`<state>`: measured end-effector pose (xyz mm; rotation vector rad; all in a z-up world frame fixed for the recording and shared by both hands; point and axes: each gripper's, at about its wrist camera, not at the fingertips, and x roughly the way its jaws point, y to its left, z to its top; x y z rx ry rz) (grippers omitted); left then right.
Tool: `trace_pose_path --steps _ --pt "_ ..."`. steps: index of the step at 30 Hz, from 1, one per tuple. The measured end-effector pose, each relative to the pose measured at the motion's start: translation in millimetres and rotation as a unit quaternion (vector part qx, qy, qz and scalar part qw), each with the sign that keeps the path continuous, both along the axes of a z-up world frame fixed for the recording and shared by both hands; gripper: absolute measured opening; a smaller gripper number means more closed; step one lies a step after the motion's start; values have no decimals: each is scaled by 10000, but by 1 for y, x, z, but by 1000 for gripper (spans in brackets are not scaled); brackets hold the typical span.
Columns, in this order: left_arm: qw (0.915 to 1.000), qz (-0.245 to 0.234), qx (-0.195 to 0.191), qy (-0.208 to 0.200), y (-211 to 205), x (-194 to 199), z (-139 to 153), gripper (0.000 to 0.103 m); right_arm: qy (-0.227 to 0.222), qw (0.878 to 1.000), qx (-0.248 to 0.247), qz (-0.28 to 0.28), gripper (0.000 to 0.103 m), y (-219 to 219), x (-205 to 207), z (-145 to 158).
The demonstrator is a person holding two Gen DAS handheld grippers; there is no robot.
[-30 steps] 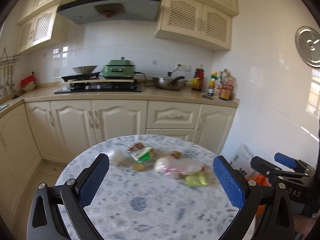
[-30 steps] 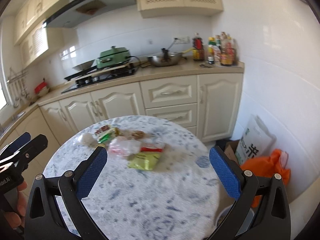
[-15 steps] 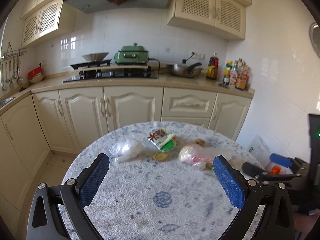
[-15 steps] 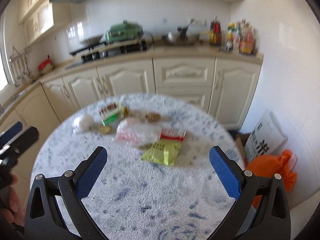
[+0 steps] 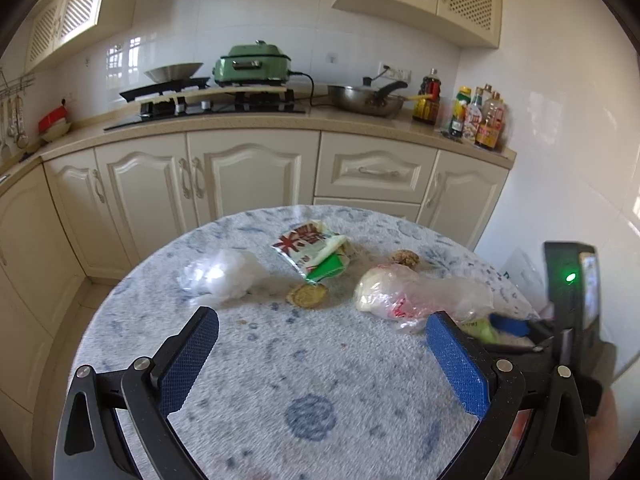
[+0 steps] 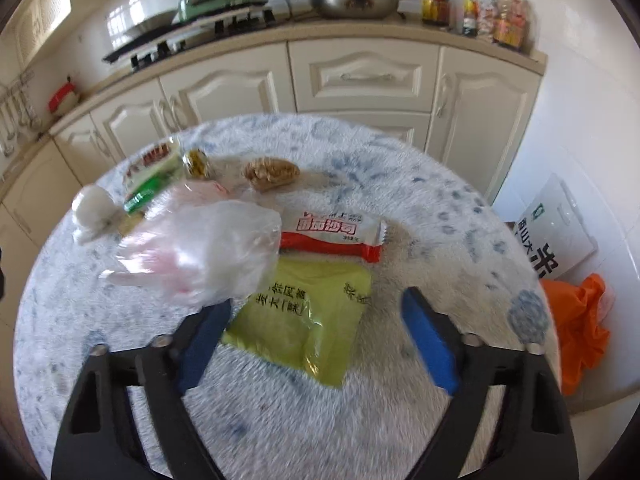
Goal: Collect trash
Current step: 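Grasp the red-printed clear bag with the left tool while the right tool grasps the yellow-green packet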
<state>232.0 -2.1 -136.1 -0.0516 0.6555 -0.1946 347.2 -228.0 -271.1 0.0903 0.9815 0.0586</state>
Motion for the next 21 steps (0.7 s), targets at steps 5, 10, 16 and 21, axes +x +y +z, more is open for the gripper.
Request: trace_pose_path --steps 5,10,16,21 --pt "9998 -125 55 123 -18 26 -7 102 -169 9996 109 185 35 -6 -5 3" --pt "9992 -252 175 245 -43 53 -15 102 -267 9990 319 166 31 -22 -12 7" --pt "9976 -293 381 493 -74 90 -31 102 -285 9979 519 254 31 -41 -18 7" --pt "9958 -289 571 655 -99 125 -44 102 -303 9968 680 304 31 -55 -26 8"
